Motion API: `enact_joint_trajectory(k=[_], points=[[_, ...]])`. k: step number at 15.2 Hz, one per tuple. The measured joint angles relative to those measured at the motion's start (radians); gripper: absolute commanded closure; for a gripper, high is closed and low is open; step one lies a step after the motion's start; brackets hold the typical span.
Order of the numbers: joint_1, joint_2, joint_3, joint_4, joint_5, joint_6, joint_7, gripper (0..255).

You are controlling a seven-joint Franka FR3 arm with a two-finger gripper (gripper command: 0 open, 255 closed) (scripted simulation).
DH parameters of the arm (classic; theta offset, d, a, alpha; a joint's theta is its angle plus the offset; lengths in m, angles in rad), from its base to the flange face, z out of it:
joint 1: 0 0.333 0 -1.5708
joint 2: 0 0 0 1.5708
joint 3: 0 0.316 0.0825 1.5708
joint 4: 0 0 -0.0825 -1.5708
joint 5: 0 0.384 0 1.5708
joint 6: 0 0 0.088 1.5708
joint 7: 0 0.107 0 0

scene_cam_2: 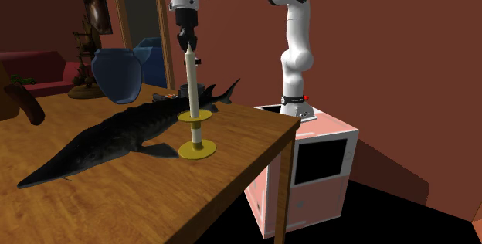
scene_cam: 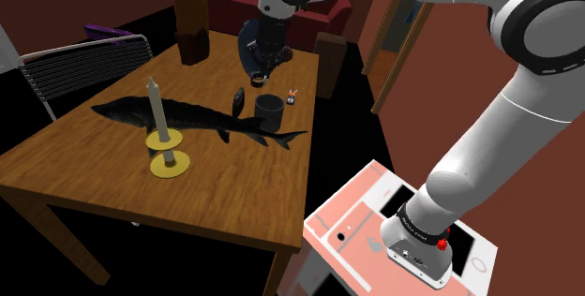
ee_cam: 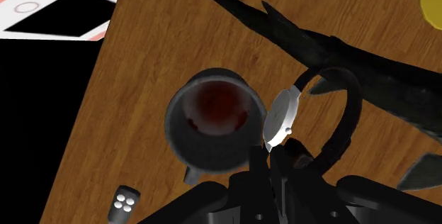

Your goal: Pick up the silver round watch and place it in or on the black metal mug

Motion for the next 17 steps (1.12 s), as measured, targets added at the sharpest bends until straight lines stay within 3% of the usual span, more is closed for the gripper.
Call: enact_joint_trajectory(k=[6, 17], points=[[-0.063, -0.008, -0.06, -0.003, 0.009, -0.007, -0.125, 255], [-0.066, 0.015, -0.063, -0.116, 0.002, 0.126, -0.134, 255]])
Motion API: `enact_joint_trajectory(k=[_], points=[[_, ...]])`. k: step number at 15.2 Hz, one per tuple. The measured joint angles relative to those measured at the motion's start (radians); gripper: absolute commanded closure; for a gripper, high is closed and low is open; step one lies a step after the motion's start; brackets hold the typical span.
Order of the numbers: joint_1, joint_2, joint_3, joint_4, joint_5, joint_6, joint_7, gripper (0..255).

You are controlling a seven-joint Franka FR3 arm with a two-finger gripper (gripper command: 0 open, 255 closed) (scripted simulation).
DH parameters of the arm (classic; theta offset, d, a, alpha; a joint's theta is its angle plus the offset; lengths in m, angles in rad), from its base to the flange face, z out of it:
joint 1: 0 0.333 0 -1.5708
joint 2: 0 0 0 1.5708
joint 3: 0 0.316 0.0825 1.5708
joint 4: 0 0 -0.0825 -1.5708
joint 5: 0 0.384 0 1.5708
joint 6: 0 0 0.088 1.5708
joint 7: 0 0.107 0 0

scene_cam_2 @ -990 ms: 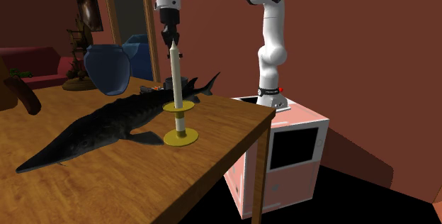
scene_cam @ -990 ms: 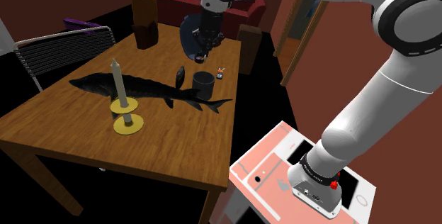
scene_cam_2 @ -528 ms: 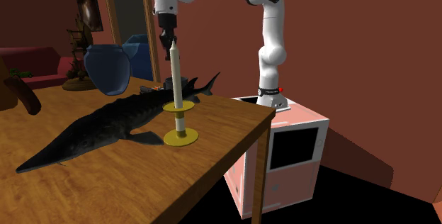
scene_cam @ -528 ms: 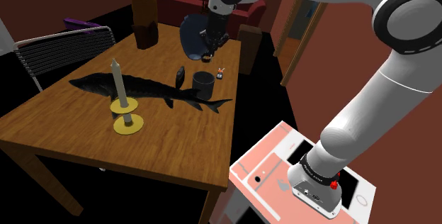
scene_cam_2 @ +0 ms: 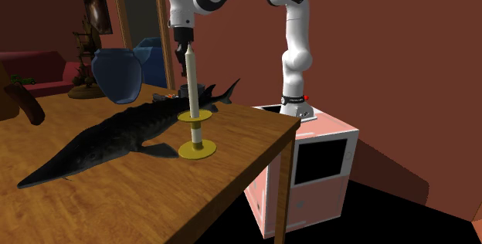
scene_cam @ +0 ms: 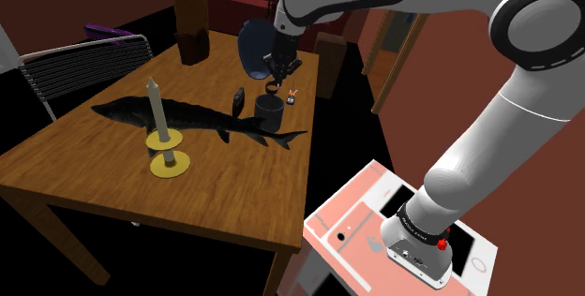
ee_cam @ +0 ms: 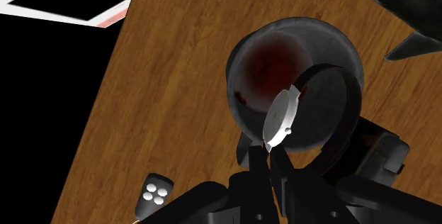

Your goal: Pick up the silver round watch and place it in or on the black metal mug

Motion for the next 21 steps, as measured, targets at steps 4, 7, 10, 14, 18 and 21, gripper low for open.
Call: enact_joint_trajectory(k=[4, 7, 10, 14, 18, 21], points=[[0.001, 0.018, 0.0, -0.035, -0.007, 0.053, 0.002, 255], [0.002, 0.02, 0.001, -0.047, -0.008, 0.066, 0.004, 255], [0.002, 0.021, 0.001, -0.048, -0.008, 0.067, 0.005, 255], [0.002, 0.021, 0.001, -0.048, -0.008, 0.068, 0.005, 0], [0.002, 0.014, 0.001, -0.04, -0.005, 0.053, 0.003, 0], [-0.002, -0.011, -0.001, 0.011, 0.004, -0.02, -0.003, 0]])
